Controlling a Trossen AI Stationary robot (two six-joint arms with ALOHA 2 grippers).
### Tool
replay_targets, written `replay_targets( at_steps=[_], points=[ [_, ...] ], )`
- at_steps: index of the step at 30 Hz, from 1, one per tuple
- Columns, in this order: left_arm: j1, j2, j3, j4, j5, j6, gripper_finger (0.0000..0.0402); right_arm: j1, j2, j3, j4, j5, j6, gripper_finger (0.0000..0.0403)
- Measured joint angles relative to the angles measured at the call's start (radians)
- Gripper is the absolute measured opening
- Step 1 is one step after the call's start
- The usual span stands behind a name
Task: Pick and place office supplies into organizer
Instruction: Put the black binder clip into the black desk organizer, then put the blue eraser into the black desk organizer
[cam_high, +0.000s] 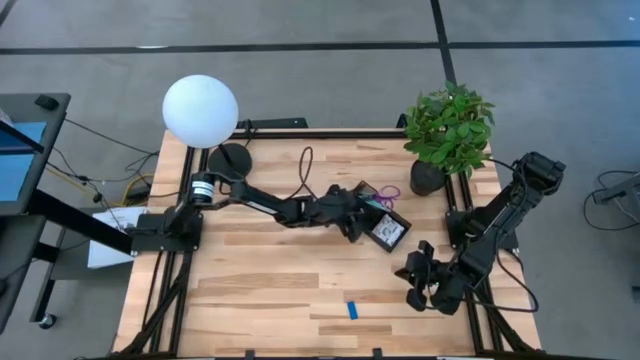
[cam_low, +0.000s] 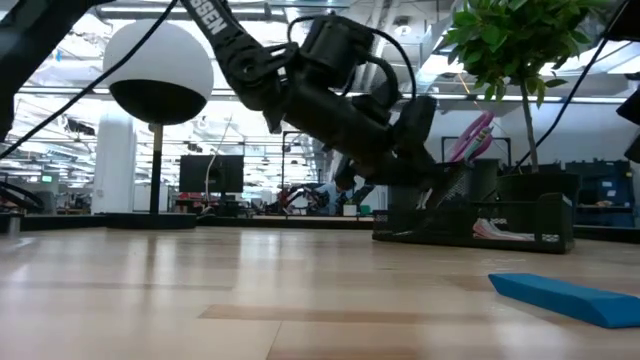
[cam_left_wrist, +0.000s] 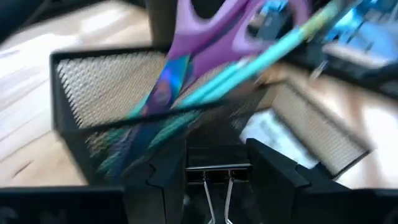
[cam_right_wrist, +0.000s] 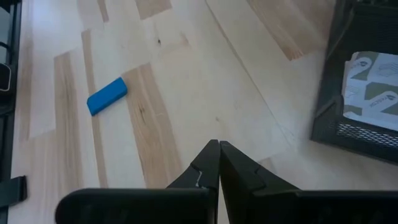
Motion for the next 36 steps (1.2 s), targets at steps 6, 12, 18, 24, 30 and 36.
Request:
replay_targets(
  at_steps=[6,12,18,24,30,36],
  points=[
    [-0.003,-0.001,0.024,-0.103,-0.042,0.052,0.0157,0.004,0.0,0.0,0.005,0.0,0.0,0.0005],
    [-0.002,-0.001,0.023,-0.146,-0.07,0.06,0.0188,0.004,0.0,0.0,0.005,0.0,-0.001,0.0005],
    [-0.003,-0.001,0.022,-0.153,-0.062,0.014,0.022,0.002,0.0,0.0,0.005,0.015,-0.003,0.0005],
    [-0.003,-0.009,0.031,-0.151,-0.016,-0.033,0.0225,0.002,0.006,0.0,0.047,0.098,-0.072,0.0005],
    [-0.032,-0.098,0.05,-0.179,0.016,0.031,0.0226,0.012,0.104,-0.017,0.347,0.104,-0.381,0.0005],
    [-0.092,-0.275,0.05,-0.409,0.0,0.103,0.0226,0.042,0.262,-0.018,0.63,0.097,-0.763,0.0001]
  ],
)
